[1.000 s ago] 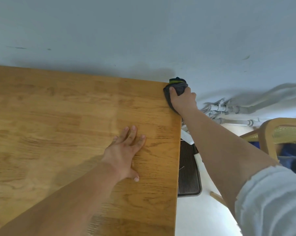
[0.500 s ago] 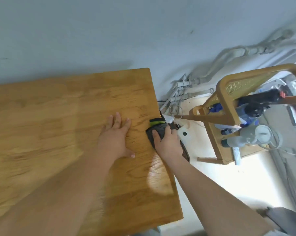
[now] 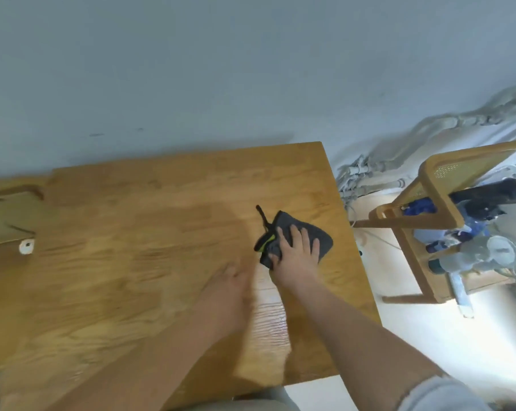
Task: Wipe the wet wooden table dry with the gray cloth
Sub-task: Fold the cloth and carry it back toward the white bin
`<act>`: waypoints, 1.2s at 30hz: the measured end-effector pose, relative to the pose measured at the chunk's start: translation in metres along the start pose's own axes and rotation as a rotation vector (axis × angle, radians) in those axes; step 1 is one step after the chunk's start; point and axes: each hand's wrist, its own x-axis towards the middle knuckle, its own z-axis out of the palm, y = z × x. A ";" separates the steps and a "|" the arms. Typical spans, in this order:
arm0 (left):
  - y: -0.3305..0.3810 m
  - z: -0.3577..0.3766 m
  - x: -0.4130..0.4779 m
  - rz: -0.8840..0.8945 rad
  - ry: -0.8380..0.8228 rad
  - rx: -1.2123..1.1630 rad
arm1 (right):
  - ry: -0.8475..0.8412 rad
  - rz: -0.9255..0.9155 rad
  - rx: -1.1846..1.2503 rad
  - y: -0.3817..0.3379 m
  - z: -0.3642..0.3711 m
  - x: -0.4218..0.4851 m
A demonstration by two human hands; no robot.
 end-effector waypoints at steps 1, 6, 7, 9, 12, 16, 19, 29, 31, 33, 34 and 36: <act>-0.010 0.001 -0.007 -0.031 0.017 -0.028 | -0.015 -0.030 -0.040 -0.006 -0.005 0.014; -0.041 0.016 -0.047 -0.183 0.117 -0.299 | -0.016 -0.159 0.138 -0.043 -0.034 0.040; -0.043 0.021 -0.053 -0.203 0.155 -0.399 | -0.094 -0.142 0.327 -0.050 -0.036 0.034; -0.044 0.024 -0.062 -0.247 0.244 -0.651 | -0.356 -0.060 0.780 -0.072 -0.040 0.011; -0.050 0.017 -0.079 -0.366 0.356 -1.088 | -0.681 0.166 1.413 -0.102 -0.046 -0.036; -0.089 0.013 -0.123 -0.507 0.500 -1.371 | -0.865 0.201 1.880 -0.147 -0.053 -0.097; -0.128 0.008 -0.174 -0.433 0.417 -1.636 | -0.951 0.147 1.946 -0.189 -0.046 -0.126; -0.290 -0.004 -0.332 -0.347 0.540 -1.530 | -1.097 0.095 1.683 -0.389 0.017 -0.217; -0.312 0.002 -0.351 -0.382 0.596 -1.547 | -1.031 0.121 1.610 -0.411 0.028 -0.228; -0.325 0.011 -0.365 -0.424 0.645 -1.561 | -0.976 0.150 1.525 -0.423 0.040 -0.234; -0.328 0.017 -0.369 -0.444 0.665 -1.563 | -0.966 0.155 1.482 -0.427 0.044 -0.235; -0.333 0.029 -0.373 -0.515 0.705 -1.561 | -0.985 0.187 1.402 -0.437 0.049 -0.238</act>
